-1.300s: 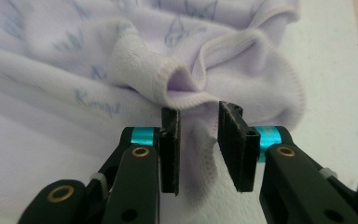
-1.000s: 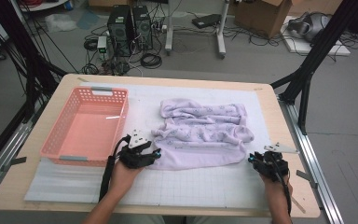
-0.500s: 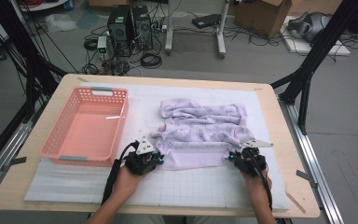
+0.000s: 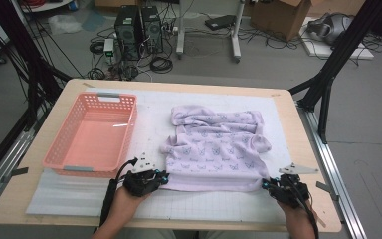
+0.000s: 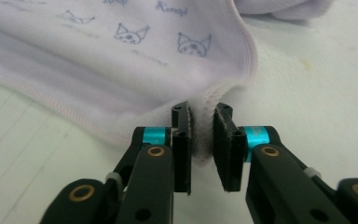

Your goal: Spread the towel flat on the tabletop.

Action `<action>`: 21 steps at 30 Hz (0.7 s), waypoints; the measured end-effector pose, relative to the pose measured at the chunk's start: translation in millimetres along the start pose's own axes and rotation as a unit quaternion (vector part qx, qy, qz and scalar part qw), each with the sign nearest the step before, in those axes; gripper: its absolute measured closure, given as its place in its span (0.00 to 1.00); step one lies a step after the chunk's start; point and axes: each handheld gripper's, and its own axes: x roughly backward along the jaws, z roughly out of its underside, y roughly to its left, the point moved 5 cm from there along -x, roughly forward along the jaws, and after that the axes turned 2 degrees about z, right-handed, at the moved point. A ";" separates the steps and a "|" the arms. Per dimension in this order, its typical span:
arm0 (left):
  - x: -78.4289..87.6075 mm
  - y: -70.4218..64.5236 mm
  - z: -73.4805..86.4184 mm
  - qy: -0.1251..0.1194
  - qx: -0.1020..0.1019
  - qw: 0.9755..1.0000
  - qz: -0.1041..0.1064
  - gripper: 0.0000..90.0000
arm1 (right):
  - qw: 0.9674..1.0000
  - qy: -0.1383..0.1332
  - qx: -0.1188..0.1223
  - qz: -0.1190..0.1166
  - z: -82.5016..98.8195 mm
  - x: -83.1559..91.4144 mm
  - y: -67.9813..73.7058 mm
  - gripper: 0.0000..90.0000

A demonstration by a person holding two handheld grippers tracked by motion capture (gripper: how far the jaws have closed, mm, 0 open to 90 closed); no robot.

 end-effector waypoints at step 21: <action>-3.2 -2.8 10.7 0.043 -0.004 0.999 -0.018 0.94 | 1.000 0.005 -0.009 0.016 17.1 -6.8 -13.2 0.95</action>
